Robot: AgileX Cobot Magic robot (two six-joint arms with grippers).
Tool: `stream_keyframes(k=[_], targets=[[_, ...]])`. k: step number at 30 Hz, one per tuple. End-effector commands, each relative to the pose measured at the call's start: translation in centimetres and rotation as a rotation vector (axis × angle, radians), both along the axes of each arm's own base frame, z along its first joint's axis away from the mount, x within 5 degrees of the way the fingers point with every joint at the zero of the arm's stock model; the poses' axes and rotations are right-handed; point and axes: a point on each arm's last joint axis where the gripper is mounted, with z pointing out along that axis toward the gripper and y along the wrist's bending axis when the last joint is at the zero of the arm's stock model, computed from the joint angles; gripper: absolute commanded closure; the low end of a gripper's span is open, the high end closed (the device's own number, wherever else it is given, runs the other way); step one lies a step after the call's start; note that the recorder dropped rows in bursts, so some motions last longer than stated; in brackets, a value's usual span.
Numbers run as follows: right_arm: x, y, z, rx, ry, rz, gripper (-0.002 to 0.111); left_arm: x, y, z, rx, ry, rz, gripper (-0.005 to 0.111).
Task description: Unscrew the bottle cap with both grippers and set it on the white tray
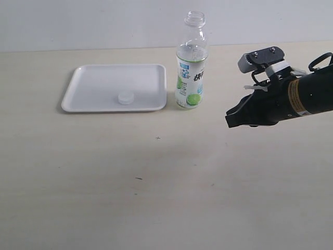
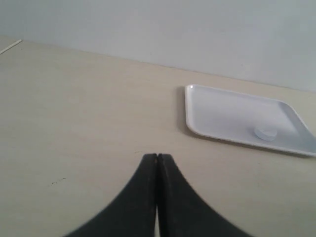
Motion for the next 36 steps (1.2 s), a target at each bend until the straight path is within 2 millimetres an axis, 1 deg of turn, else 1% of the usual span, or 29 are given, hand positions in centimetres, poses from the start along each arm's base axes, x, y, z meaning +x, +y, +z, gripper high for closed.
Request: stream_keyframes(k=[1, 16, 18, 20, 22, 23, 25, 26, 27, 28, 30, 32, 34, 36], targets=[[-0.1, -0.1, 0.2, 0.001, -0.007, -0.003, 0.108, 0.0, 0.0, 0.0, 0.009, -0.005, -0.001, 0.107], [-0.1, -0.1, 0.1, 0.002, -0.006, -0.009, 0.108, 0.0, 0.0, 0.0, 0.009, -0.005, -0.001, 0.107], [0.0, -0.2, 0.2, -0.022, -0.021, -0.007, 0.108, 0.0, 0.0, 0.0, 0.009, -0.005, -0.001, 0.107], [-0.2, -0.5, 1.2, -0.039, -0.06, -0.027, 0.108, 0.0, 0.0, 0.0, 0.009, -0.005, -0.001, 0.107], [-1.1, -0.6, 3.5, -0.039, -0.132, -0.042, 0.108, 0.0, 0.0, 0.0, 0.009, -0.005, -0.001, 0.107], [-1.7, -0.7, 5.0, -0.037, -0.184, -0.052, 0.108, 0.0, 0.0, 0.0, 0.009, -0.005, -0.001, 0.107], [-3.6, -1.1, 8.3, -0.042, -0.303, -0.094, 0.108, 0.0, 0.0, 0.0, 0.009, -0.005, -0.001, 0.107], [-4.5, -1.4, 9.6, -0.054, -0.358, -0.114, 0.108, 0.0, 0.0, 0.0, 0.009, -0.005, -0.001, 0.107], [-6.2, -1.8, 11.5, -0.074, -0.444, -0.154, 0.108, 0.0, 0.0, 0.0, 0.009, -0.005, -0.001, 0.107], [-7.4, -2.1, 12.7, -0.073, -0.5, -0.188, 0.108, 0.0, 0.0, 0.0, 0.009, -0.005, -0.001, 0.107], [-11.4, -2.8, 15.4, -0.034, -0.645, -0.273, 0.108, 0.0, 0.0, 0.0, 0.009, -0.005, -0.001, 0.107], [-15.2, -3.2, 16.8, 0.013, -0.769, -0.314, 0.108, 0.0, 0.0, 0.0, 0.009, -0.005, -0.001, 0.107], [-18.8, -3.3, 17.7, 0.04, -0.906, -0.321, 0.108, 0.0, 0.0, 0.0, 0.009, -0.005, -0.001, 0.107], [-21.8, -3.5, 17.8, 0.061, -1.019, -0.329, 0.108, 0.0, 0.0, 0.0, 0.009, -0.005, -0.001, 0.107]])
